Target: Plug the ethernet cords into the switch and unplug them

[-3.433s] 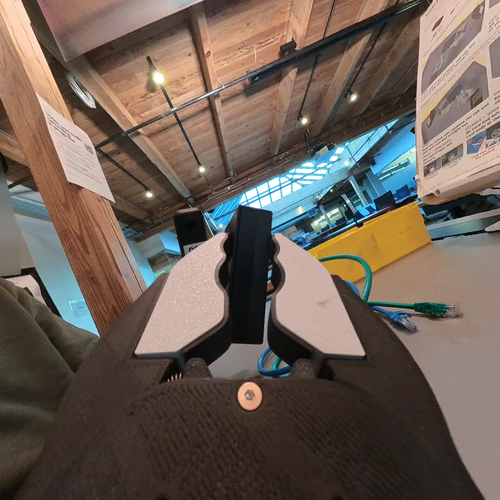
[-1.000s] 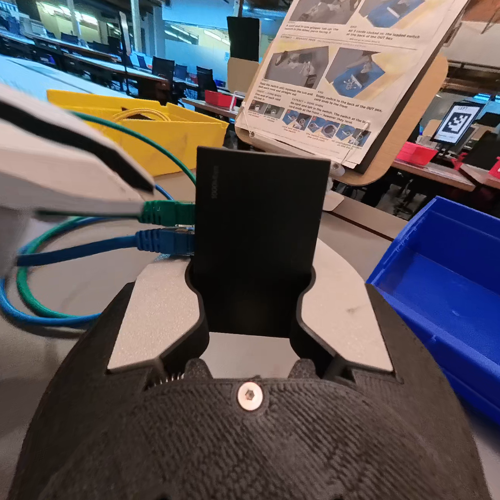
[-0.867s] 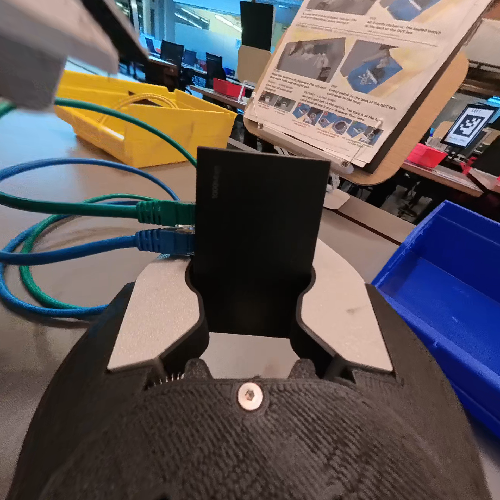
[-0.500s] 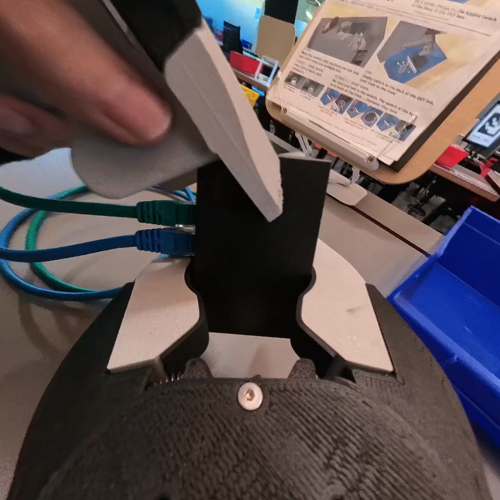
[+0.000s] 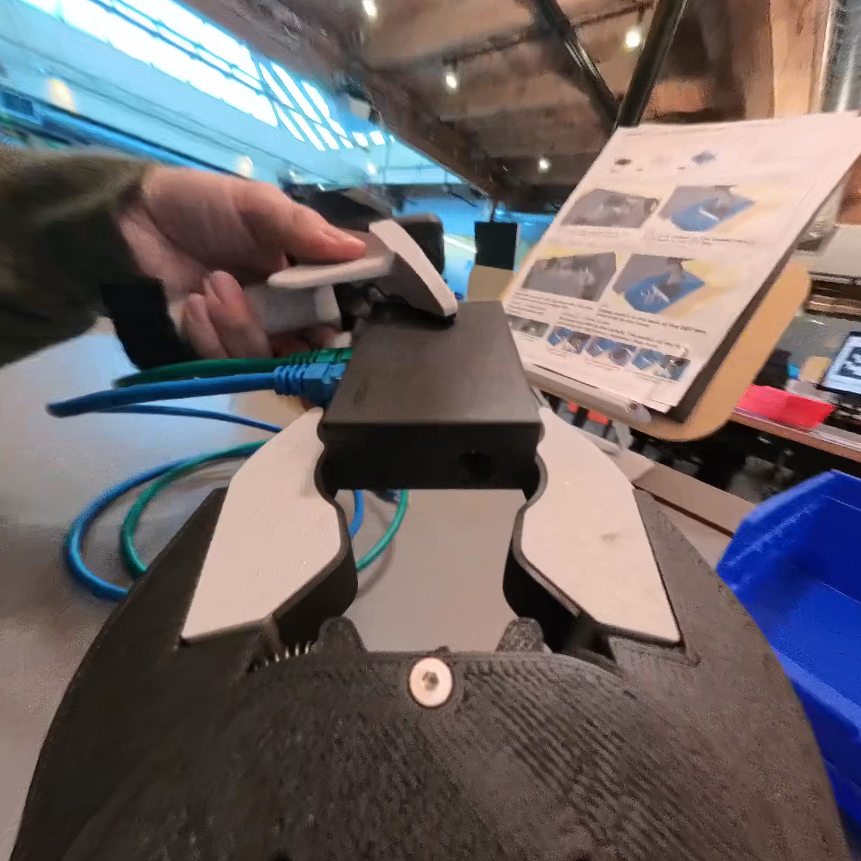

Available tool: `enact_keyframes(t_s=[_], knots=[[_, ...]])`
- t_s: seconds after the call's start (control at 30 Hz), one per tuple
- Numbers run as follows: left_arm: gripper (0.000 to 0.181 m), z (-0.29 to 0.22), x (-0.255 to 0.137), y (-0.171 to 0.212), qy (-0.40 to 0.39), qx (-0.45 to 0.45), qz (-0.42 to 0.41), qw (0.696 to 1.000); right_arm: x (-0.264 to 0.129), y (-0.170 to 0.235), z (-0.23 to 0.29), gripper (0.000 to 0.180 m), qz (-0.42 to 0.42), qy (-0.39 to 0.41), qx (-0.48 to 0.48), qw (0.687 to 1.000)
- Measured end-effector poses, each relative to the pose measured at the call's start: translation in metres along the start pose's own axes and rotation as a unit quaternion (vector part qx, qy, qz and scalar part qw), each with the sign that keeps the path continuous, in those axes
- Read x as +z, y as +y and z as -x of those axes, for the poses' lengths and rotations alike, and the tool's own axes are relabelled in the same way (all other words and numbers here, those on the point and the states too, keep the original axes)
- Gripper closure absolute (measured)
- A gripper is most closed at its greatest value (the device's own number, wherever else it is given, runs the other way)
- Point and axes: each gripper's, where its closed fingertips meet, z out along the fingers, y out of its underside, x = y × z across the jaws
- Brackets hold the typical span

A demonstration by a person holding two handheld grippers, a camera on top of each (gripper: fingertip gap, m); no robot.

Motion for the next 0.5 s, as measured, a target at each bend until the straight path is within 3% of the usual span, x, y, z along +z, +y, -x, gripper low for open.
enact_keyframes(t_s=[0.2,0.37,0.5], knots=[[0.154,-0.001,-0.001,-0.001,0.076,-0.048,-0.01,0.996,-0.003,-0.008,-0.001,0.099,-0.031,0.012,-0.012,0.999],[0.154,0.014,-0.011,-0.003,0.028,-0.044,-0.006,0.999,-0.009,-0.019,0.003,0.103,-0.075,-0.019,0.0,0.997],[0.154,0.018,-0.013,0.0,0.027,-0.053,0.003,0.998,-0.004,-0.007,0.004,0.11,-0.035,-0.022,0.0,0.999]])
